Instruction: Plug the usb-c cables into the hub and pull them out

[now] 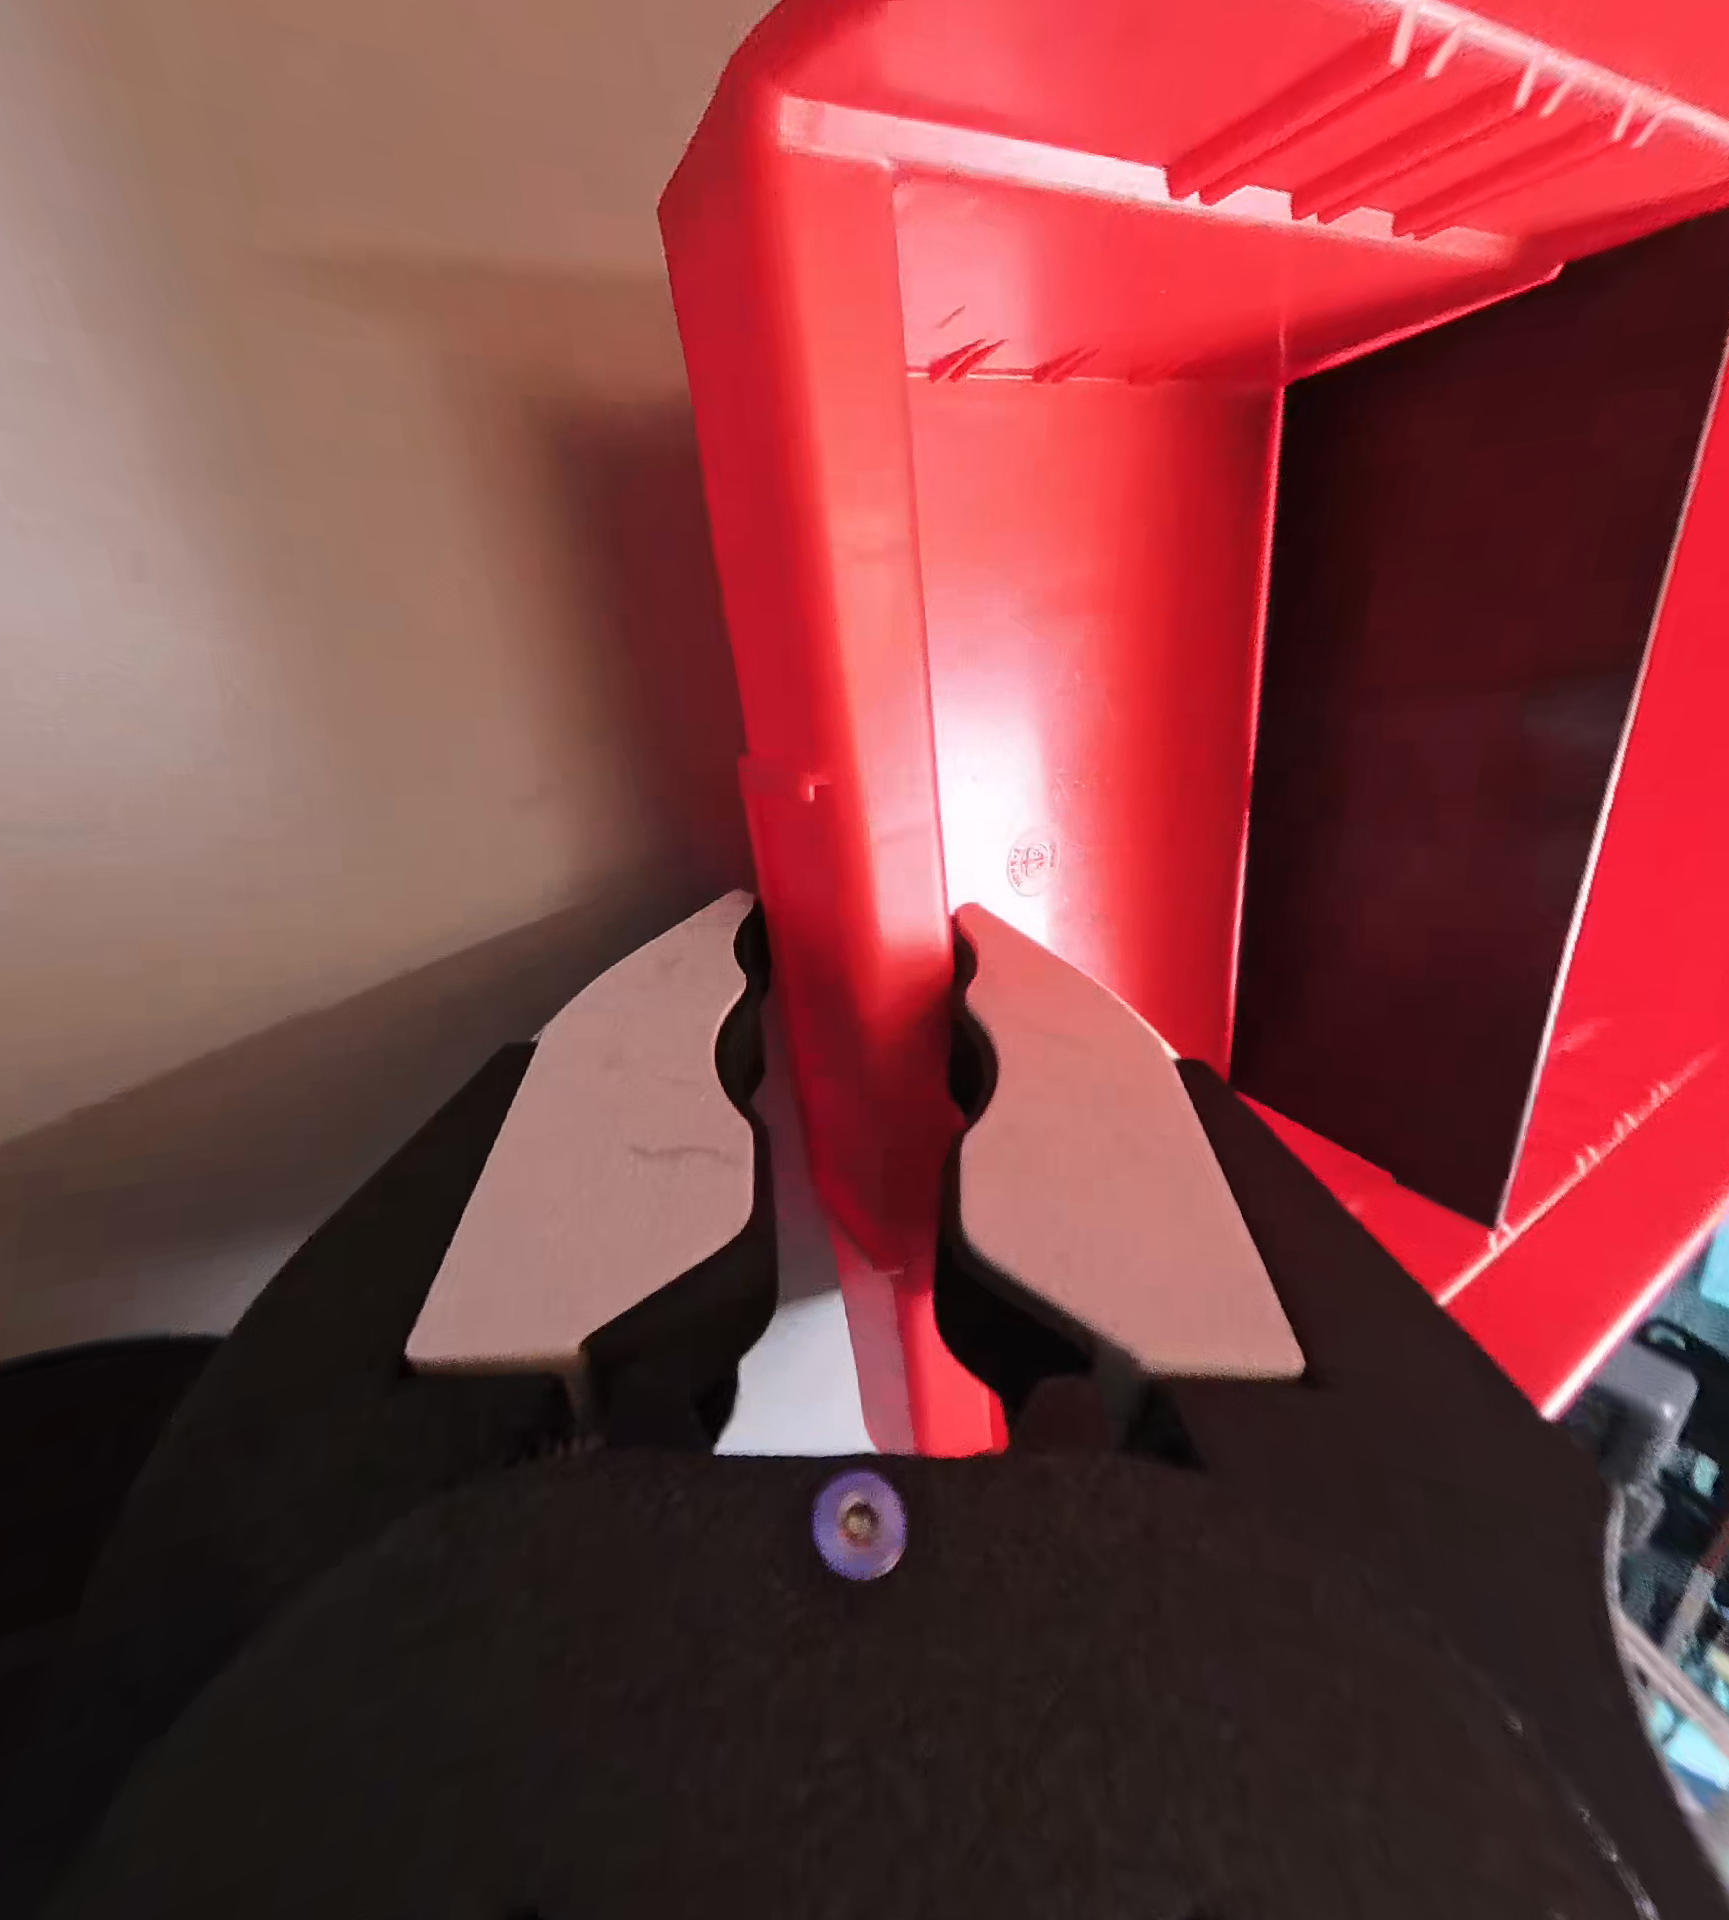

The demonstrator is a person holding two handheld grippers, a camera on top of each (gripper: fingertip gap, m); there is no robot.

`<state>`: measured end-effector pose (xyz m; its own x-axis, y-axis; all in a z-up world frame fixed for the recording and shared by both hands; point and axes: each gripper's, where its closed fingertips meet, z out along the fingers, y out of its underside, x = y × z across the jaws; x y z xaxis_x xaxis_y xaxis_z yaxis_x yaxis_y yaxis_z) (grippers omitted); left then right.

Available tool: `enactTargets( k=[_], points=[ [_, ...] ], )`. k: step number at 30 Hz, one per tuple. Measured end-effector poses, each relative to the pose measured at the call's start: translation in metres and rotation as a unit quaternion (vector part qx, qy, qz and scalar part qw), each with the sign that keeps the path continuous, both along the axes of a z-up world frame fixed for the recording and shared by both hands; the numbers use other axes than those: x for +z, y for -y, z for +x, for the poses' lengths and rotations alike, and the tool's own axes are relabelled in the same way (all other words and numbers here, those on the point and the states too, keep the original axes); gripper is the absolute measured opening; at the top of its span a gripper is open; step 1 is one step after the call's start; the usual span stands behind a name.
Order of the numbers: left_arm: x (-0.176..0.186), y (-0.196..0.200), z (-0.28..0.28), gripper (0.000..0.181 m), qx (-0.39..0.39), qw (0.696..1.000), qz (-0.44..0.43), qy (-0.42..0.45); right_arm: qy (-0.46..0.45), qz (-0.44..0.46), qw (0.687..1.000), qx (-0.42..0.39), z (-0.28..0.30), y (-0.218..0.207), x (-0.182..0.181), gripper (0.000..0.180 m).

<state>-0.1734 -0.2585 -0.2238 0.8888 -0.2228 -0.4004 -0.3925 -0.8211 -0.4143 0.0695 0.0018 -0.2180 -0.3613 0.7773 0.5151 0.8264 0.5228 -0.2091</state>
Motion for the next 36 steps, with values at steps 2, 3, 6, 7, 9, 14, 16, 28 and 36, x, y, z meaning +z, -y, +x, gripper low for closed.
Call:
enactTargets(
  k=[2, 3, 6, 7, 9, 14, 16, 28, 36],
  points=[
    [0.0, -0.003, -0.004, 0.033, -0.001, 1.0, 0.0, 0.001, 0.002, 0.0, 1.0, -0.017, 0.008, -0.019, 0.0, 0.031],
    [0.0, -0.004, -0.006, 0.033, -0.002, 1.0, -0.001, 0.002, 0.0, -0.002, 1.0, -0.023, 0.009, -0.027, 0.0, 0.031],
    [0.0, -0.012, -0.016, 0.033, -0.006, 1.0, -0.001, 0.005, 0.002, 0.001, 0.999, -0.044, 0.011, -0.051, -0.001, 0.031],
    [0.0, -0.014, -0.02, 0.033, -0.006, 1.0, -0.001, 0.006, 0.002, 0.001, 0.999, -0.048, 0.01, -0.057, -0.001, 0.031],
    [0.0, -0.02, -0.028, 0.033, -0.004, 1.0, -0.001, 0.009, 0.002, 0.001, 0.998, -0.056, 0.009, -0.069, -0.001, 0.031],
    [0.0, -0.032, -0.045, 0.033, 0.007, 1.0, 0.0, 0.017, -0.002, 0.007, 0.997, -0.08, 0.009, -0.097, -0.001, 0.032],
    [0.0, -0.034, -0.049, 0.033, 0.011, 1.0, 0.002, 0.019, -0.006, 0.009, 0.996, -0.085, 0.009, -0.104, -0.001, 0.033],
    [0.071, -0.039, -0.054, 0.043, 0.069, 0.979, 0.174, 0.082, -0.335, -0.168, 0.926, -0.038, -0.023, -0.032, 0.095, 0.047],
    [0.152, -0.053, -0.136, 0.038, 0.199, 0.931, 0.264, 0.152, -0.483, -0.246, 0.84, -0.039, -0.04, -0.008, 0.106, 0.042]
  ],
)
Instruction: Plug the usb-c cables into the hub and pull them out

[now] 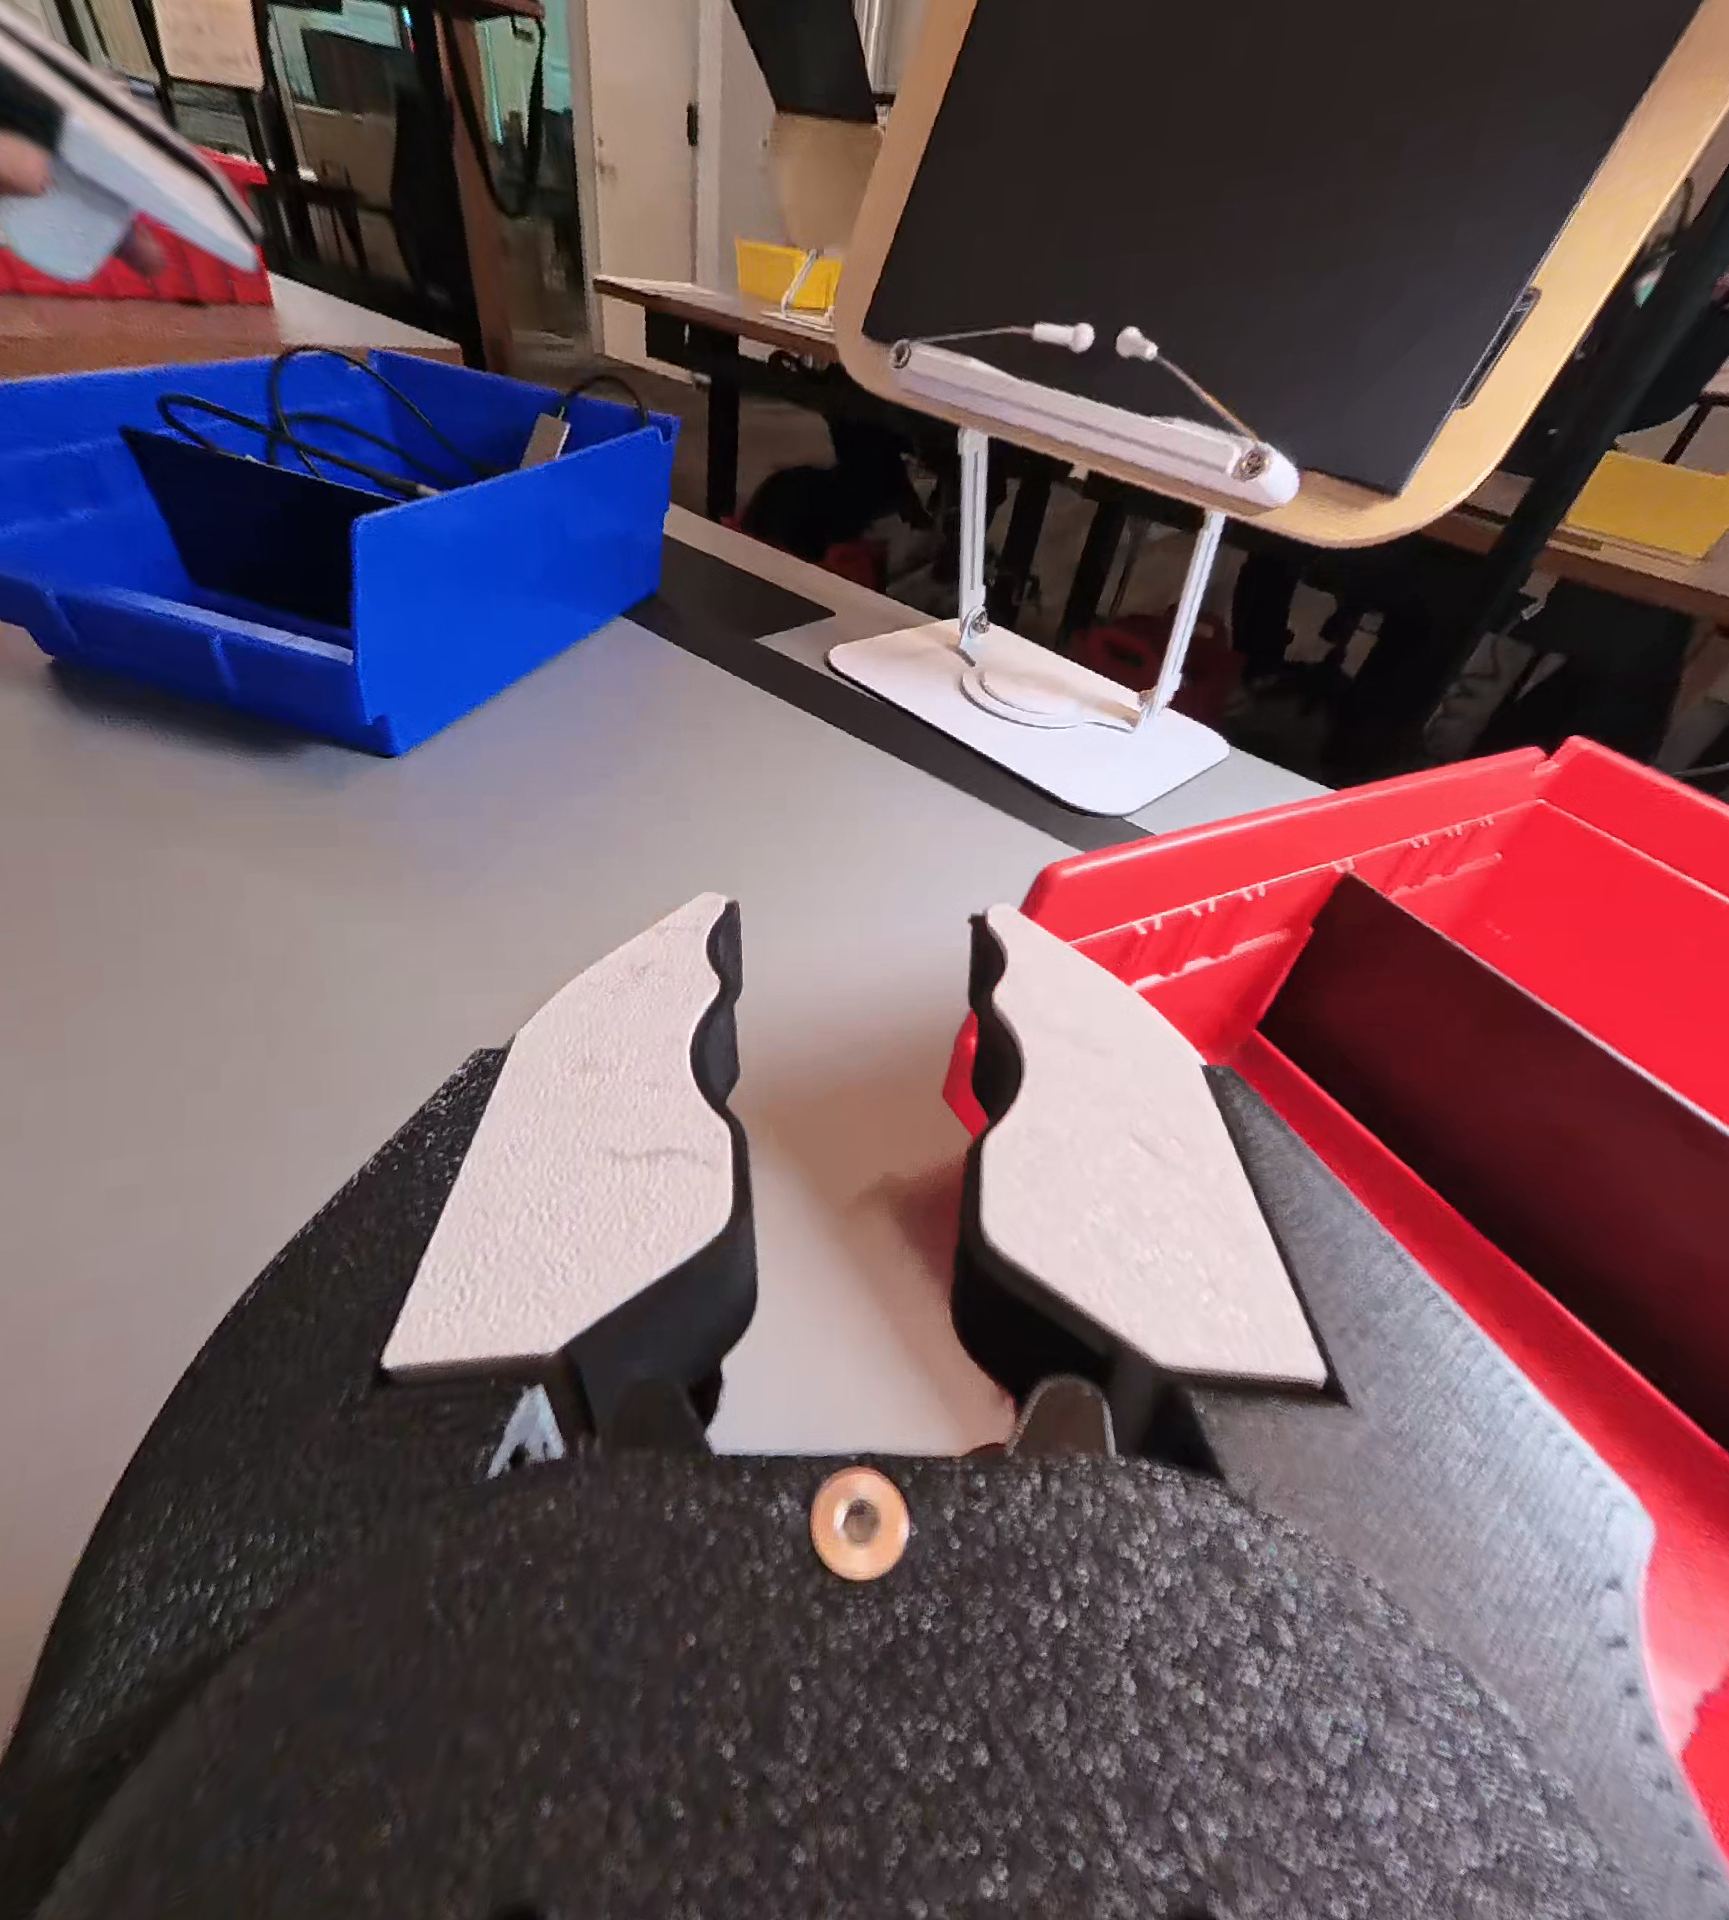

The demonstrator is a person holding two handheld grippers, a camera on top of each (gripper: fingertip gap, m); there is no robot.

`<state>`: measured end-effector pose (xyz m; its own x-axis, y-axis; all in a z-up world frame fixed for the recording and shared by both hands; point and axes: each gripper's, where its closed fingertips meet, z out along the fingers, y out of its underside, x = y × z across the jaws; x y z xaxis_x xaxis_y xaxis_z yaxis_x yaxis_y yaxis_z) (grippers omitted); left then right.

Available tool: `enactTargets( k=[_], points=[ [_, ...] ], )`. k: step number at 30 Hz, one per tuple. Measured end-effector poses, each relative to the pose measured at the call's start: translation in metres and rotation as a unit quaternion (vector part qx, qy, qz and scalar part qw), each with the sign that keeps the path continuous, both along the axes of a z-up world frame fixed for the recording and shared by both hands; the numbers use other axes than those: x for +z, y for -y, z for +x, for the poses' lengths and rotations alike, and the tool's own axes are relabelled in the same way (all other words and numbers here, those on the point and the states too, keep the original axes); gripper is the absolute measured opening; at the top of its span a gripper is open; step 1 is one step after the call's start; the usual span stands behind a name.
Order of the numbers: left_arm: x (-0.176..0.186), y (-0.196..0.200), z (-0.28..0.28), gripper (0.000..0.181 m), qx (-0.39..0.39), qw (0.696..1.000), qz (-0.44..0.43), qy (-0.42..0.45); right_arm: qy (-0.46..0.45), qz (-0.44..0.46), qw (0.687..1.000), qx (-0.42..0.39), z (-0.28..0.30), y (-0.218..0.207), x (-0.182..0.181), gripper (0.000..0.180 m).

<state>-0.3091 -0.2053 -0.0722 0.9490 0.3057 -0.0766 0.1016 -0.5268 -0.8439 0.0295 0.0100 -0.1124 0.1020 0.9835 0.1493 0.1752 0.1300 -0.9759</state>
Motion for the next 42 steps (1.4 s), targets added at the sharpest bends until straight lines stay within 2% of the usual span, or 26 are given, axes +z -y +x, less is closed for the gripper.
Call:
enactTargets(
  k=[5, 15, 18, 20, 22, 27, 35, 38, 42],
  points=[
    [-0.014, -0.029, -0.063, 0.041, 0.066, 0.995, -0.056, 0.052, 0.014, 0.004, 1.0, 0.008, 0.003, 0.004, -0.015, 0.041],
    [-0.094, -0.067, -0.141, 0.053, 0.183, 0.966, -0.141, 0.113, 0.013, -0.007, 1.0, 0.025, 0.003, 0.012, -0.022, 0.04],
    [-0.11, -0.071, -0.149, 0.045, 0.188, 0.964, -0.156, 0.104, 0.018, -0.002, 0.999, 0.031, 0.002, 0.015, -0.025, 0.039],
    [-0.11, -0.076, -0.146, 0.027, 0.176, 0.968, -0.147, 0.104, 0.025, 0.0, 0.999, 0.033, 0.001, 0.016, -0.028, 0.039],
    [-0.106, -0.077, -0.146, 0.026, 0.173, 0.97, -0.148, 0.09, 0.027, 0.004, 0.999, 0.033, 0.001, 0.017, -0.029, 0.039],
    [-0.06, -0.081, -0.131, 0.025, 0.136, 0.984, -0.1, 0.056, 0.023, 0.004, 0.999, 0.034, 0.001, 0.018, -0.028, 0.037],
    [0.072, -0.09, -0.073, 0.024, 0.046, 0.997, 0.04, -0.042, 0.012, 0.0, 1.0, 0.028, -0.002, 0.019, -0.021, 0.036],
    [0.122, -0.097, -0.025, 0.024, -0.025, 0.992, 0.106, -0.063, -0.012, 0.006, 0.999, 0.029, -0.007, 0.018, 0.003, 0.036],
    [0.179, -0.105, 0.068, 0.024, -0.165, 0.966, 0.191, -0.058, -0.071, 0.029, 0.996, 0.042, -0.019, 0.016, 0.07, 0.035]
  ],
)
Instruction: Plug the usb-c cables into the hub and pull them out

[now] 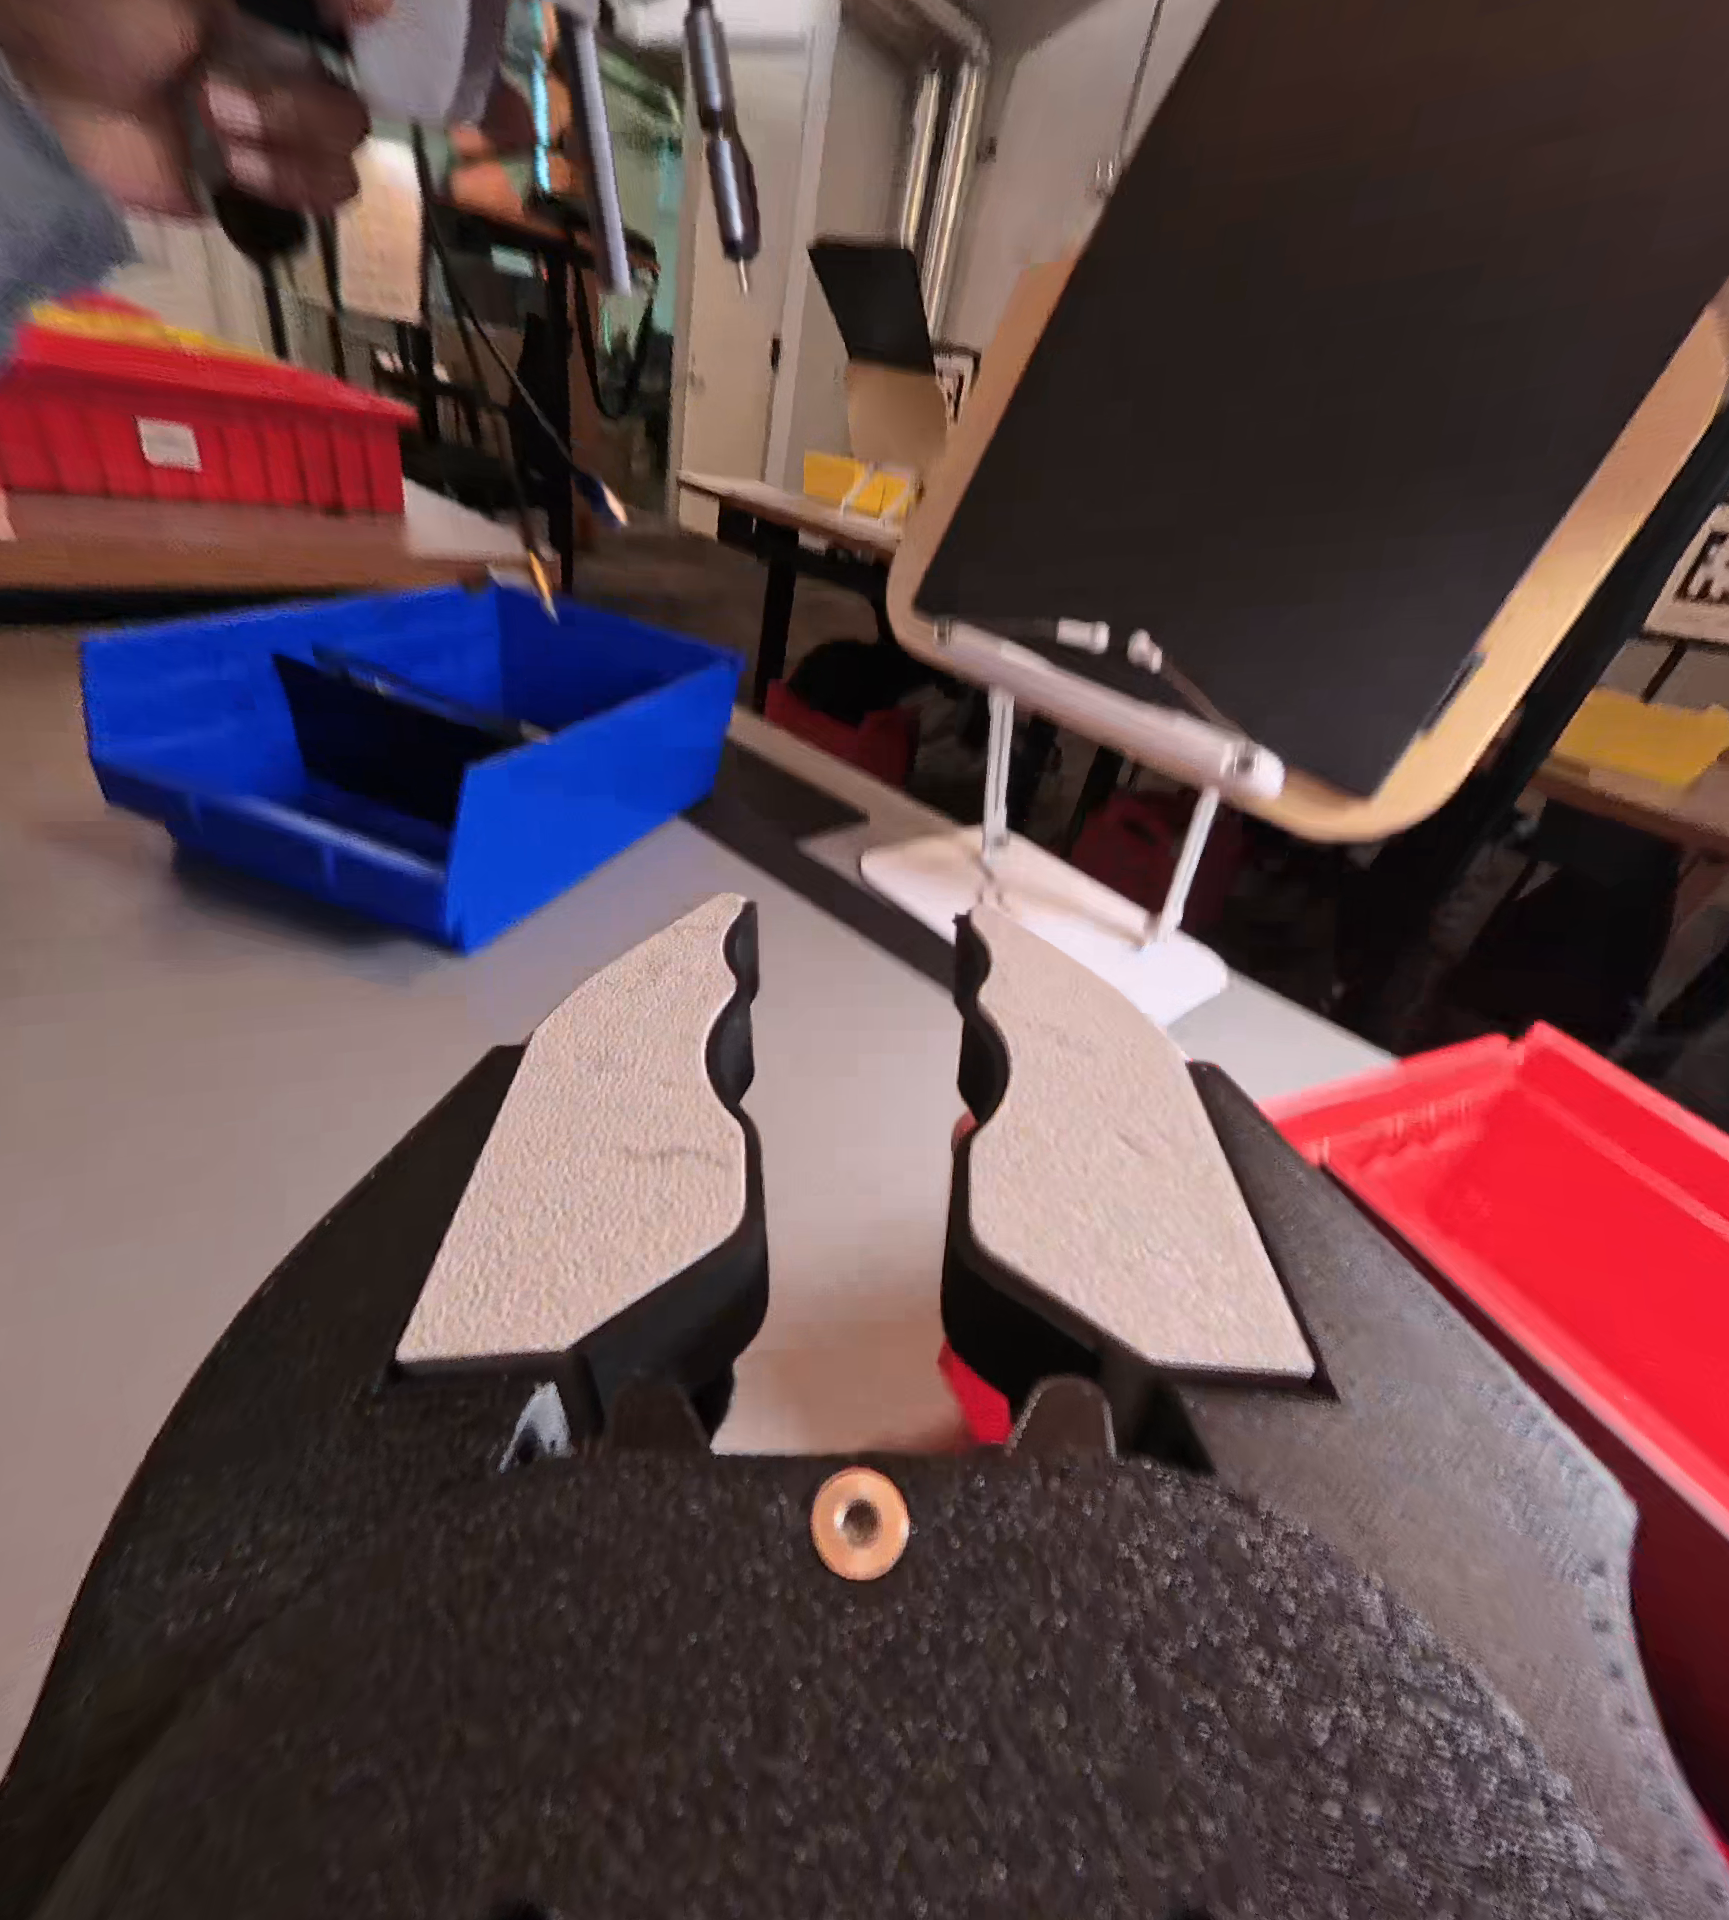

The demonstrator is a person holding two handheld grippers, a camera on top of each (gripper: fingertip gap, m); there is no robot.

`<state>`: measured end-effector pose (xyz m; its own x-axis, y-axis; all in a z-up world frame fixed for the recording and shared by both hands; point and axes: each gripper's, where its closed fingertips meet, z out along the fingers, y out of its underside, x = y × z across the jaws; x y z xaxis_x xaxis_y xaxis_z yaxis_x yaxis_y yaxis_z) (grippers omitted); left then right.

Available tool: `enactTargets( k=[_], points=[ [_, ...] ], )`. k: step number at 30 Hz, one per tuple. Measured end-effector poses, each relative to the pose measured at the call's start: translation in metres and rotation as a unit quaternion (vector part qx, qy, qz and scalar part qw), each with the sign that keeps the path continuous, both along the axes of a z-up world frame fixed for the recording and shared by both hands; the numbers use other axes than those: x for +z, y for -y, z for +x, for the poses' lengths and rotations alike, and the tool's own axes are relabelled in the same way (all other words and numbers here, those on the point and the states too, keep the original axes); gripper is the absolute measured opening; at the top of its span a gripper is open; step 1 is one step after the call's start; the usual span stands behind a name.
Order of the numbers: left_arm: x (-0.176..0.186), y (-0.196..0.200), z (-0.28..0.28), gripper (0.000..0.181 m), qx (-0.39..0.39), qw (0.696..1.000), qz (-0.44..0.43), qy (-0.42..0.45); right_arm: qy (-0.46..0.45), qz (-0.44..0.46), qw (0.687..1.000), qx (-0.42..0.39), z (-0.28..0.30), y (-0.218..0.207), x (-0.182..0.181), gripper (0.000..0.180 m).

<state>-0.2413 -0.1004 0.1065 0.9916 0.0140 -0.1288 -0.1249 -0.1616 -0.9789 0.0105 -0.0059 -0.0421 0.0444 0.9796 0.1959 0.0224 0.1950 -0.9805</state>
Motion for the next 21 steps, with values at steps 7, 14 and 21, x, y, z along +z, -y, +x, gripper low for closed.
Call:
enactTargets(
  k=[7, 14, 21],
  points=[
    [0.04, 0.008, 0.151, 0.023, -0.249, 0.956, 0.132, 0.079, -0.04, -0.023, 0.978, 0.205, -0.027, 0.059, 0.095, 0.037],
    [-0.008, 0.025, 0.226, 0.023, -0.448, 0.876, 0.108, 0.144, 0.004, -0.026, 0.927, 0.375, -0.024, 0.117, 0.068, 0.043],
    [-0.057, 0.029, 0.245, 0.023, -0.527, 0.841, 0.038, 0.118, 0.065, -0.085, 0.882, 0.459, -0.026, 0.151, 0.036, 0.024]
  ],
)
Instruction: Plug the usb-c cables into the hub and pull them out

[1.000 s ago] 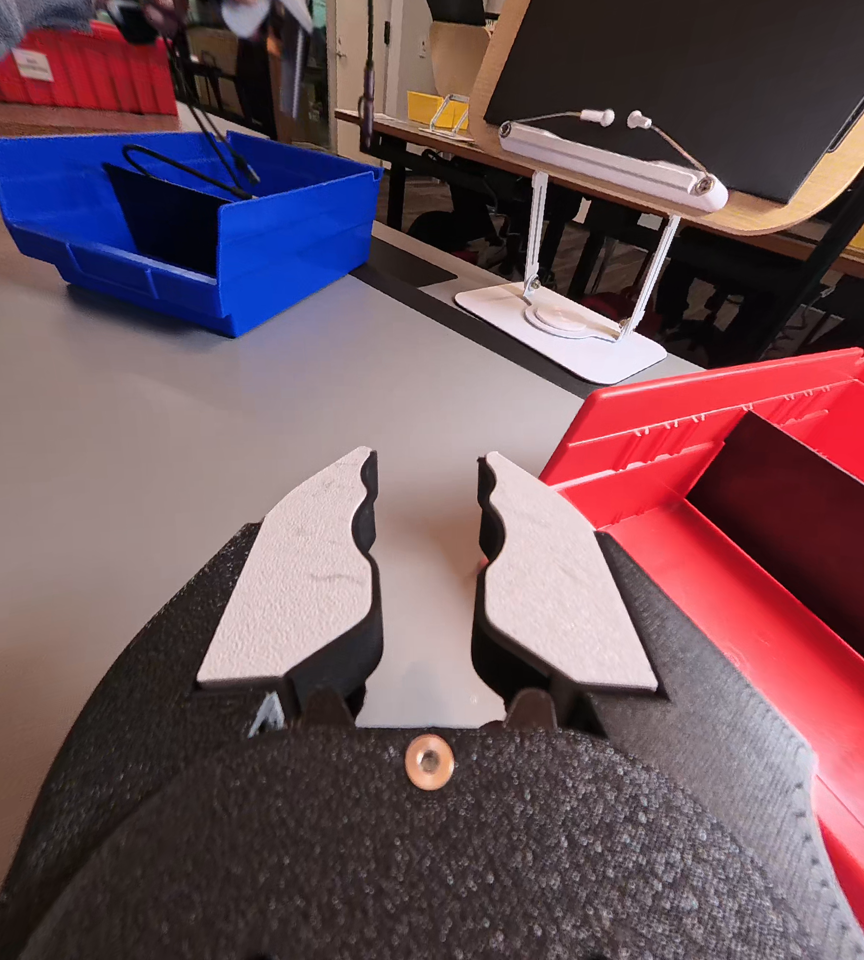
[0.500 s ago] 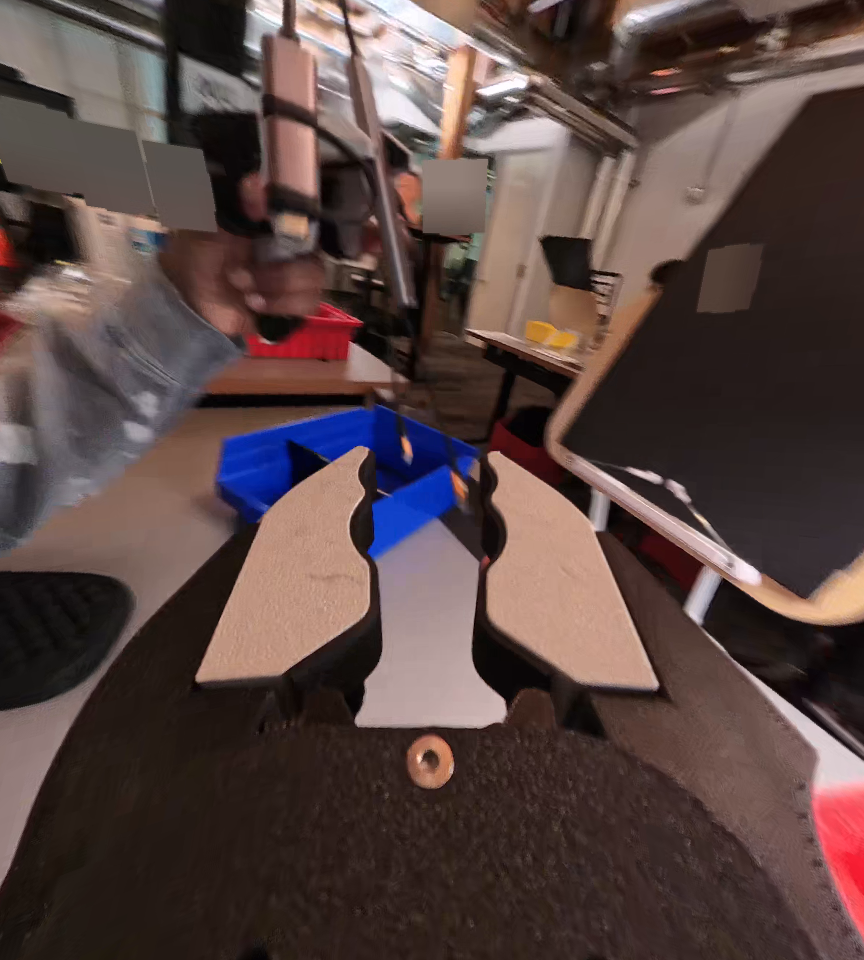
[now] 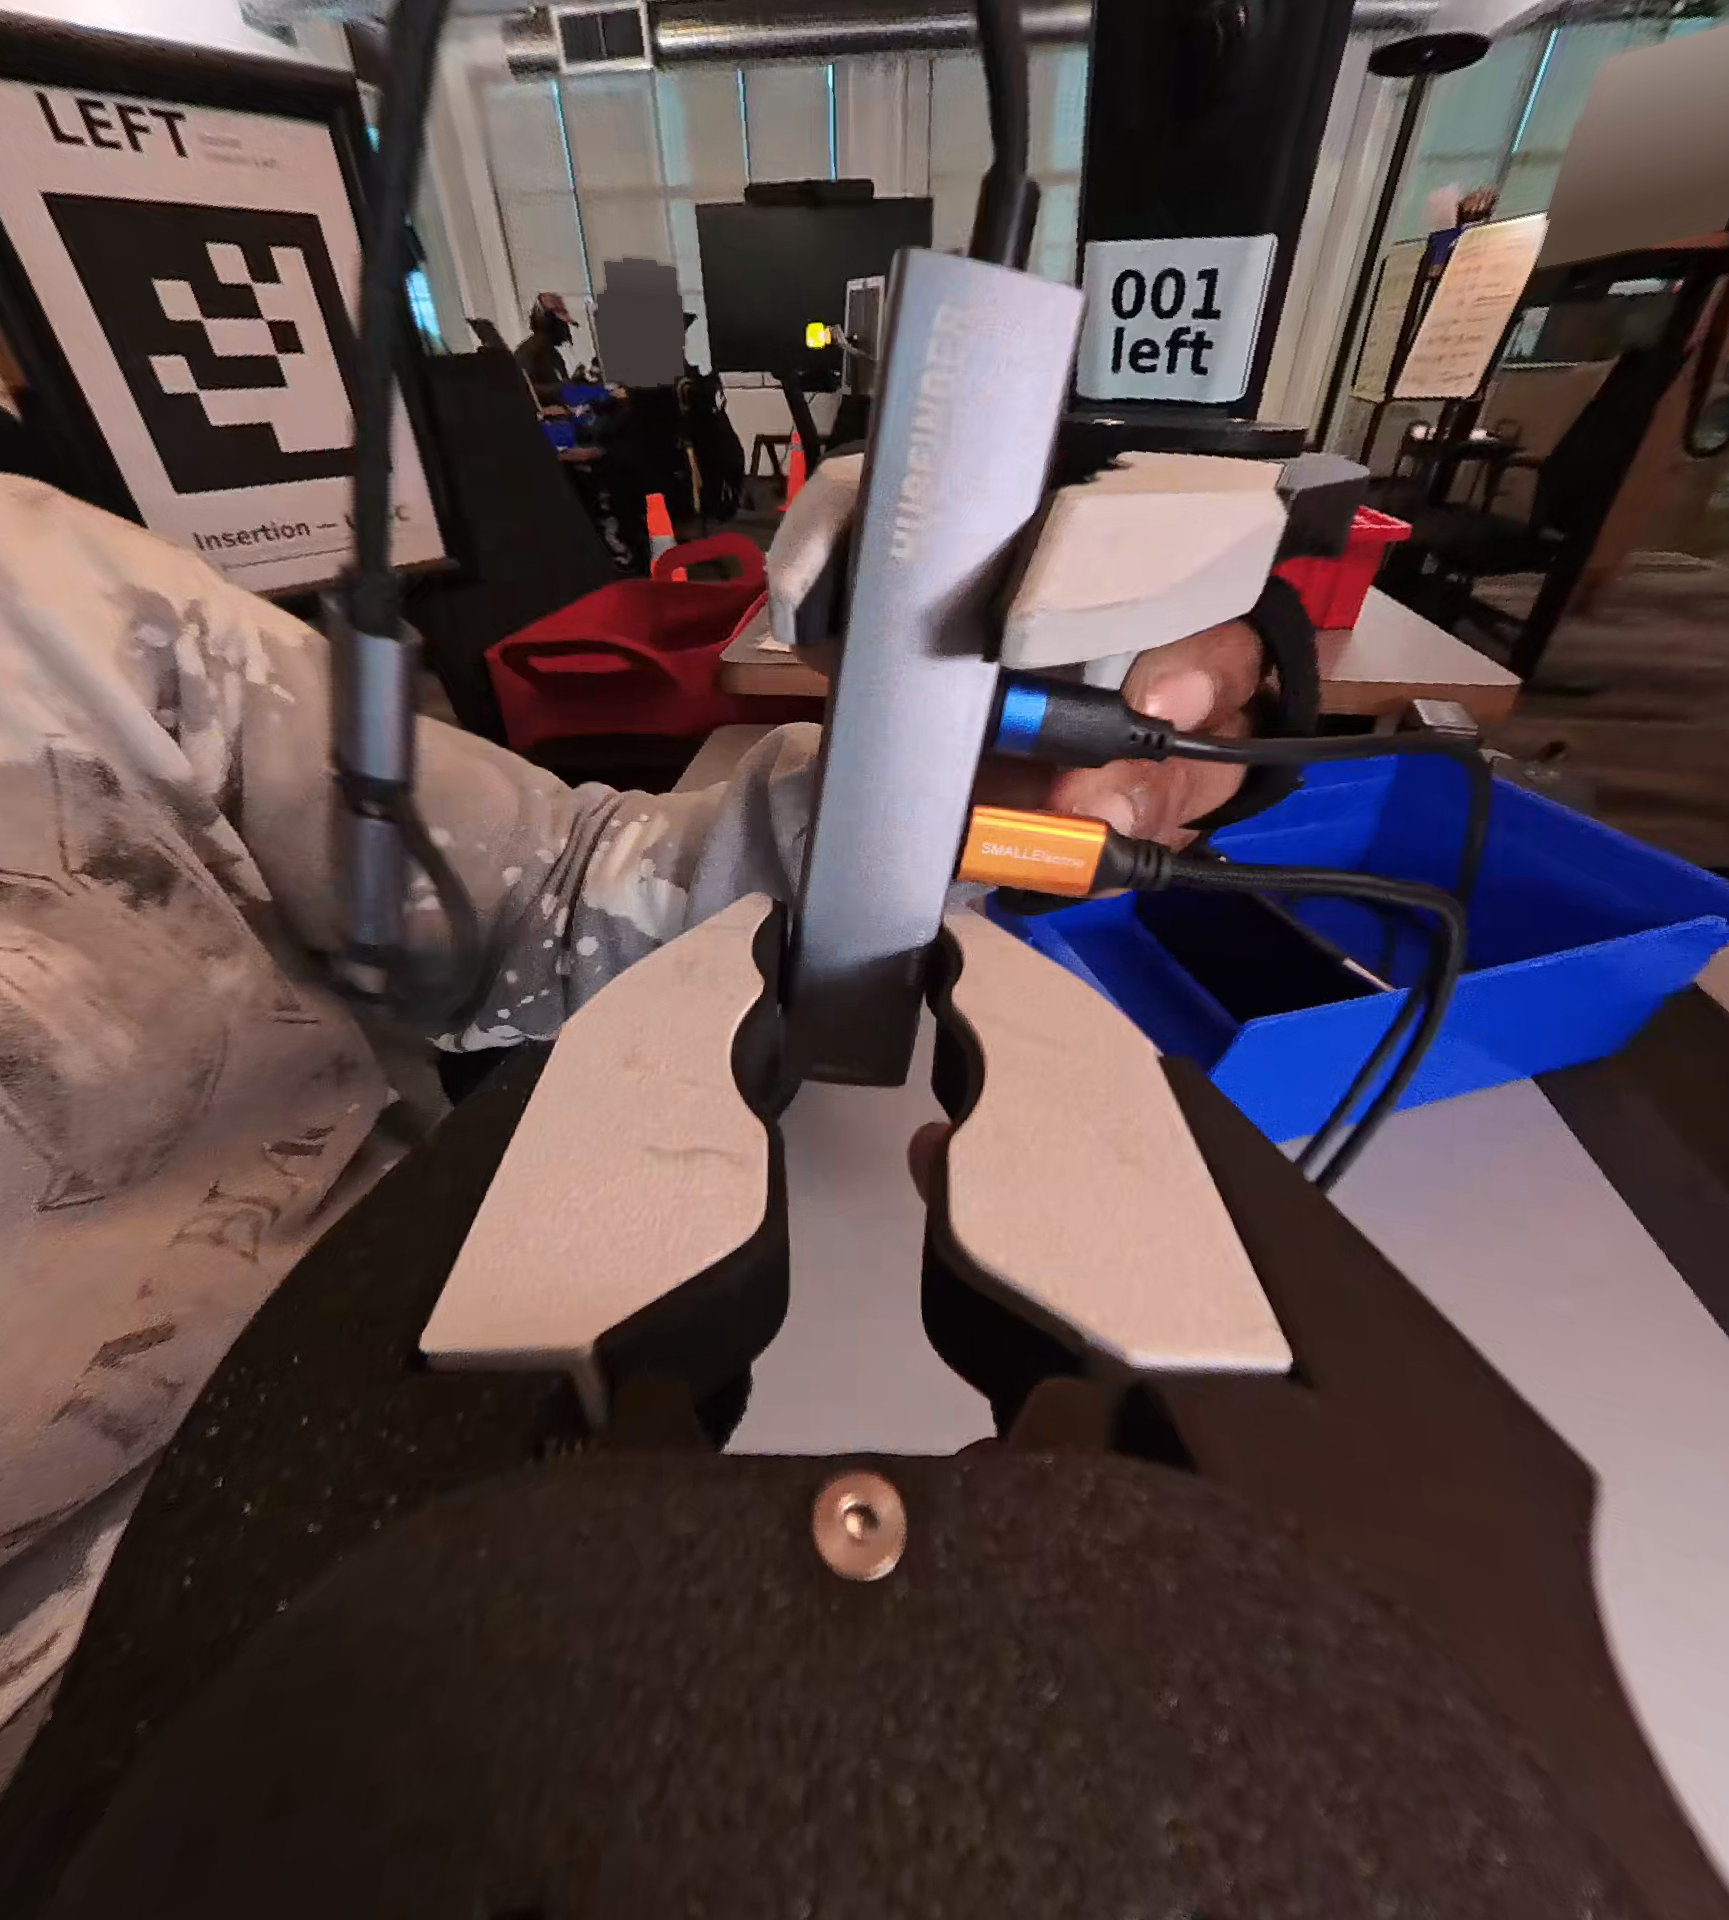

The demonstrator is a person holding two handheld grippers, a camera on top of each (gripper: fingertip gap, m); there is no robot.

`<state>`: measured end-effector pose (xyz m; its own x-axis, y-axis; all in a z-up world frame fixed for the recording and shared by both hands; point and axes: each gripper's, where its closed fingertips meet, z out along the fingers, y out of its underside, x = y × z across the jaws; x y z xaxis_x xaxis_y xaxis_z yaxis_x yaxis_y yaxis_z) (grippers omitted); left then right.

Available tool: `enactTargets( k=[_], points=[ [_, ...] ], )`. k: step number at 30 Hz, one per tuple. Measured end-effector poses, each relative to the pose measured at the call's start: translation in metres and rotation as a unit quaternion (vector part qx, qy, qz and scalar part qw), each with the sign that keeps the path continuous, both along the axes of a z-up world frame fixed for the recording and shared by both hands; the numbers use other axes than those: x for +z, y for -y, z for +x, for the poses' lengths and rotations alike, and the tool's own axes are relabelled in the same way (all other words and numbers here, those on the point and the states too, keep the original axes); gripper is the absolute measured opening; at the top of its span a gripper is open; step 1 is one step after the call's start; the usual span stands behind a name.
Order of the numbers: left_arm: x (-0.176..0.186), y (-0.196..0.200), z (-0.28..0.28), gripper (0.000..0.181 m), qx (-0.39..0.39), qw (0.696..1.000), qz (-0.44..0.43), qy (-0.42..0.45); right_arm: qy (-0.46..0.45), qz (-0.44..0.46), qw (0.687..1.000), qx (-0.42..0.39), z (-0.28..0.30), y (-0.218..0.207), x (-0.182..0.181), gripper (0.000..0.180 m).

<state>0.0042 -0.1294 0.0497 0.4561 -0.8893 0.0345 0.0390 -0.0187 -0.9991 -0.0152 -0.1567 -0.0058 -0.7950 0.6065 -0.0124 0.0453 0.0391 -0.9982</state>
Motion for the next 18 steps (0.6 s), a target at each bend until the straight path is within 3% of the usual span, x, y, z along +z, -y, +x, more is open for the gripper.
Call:
enactTargets(
  k=[3, 6, 9, 11, 18],
  points=[
    [-0.001, -0.012, -0.008, 0.024, 0.042, 0.999, -0.009, 0.014, -0.012, -0.013, 0.999, -0.047, -0.013, -0.009, 0.0, 0.024],
    [0.004, -0.033, -0.027, 0.033, 0.16, 0.987, -0.001, 0.01, -0.055, 0.017, 0.982, -0.178, -0.032, -0.04, 0.007, 0.024],
    [0.004, -0.045, -0.04, 0.032, 0.25, 0.968, 0.006, -0.014, -0.093, 0.078, 0.933, -0.338, -0.046, -0.076, 0.012, 0.023],
    [0.002, -0.051, -0.04, 0.035, 0.28, 0.959, 0.014, -0.031, -0.119, 0.113, 0.902, -0.399, -0.047, -0.086, 0.016, 0.024],
    [0.002, -0.058, -0.036, 0.019, 0.304, 0.952, 0.039, -0.024, -0.173, 0.218, 0.821, -0.498, -0.05, -0.09, 0.014, 0.023]
  ],
)
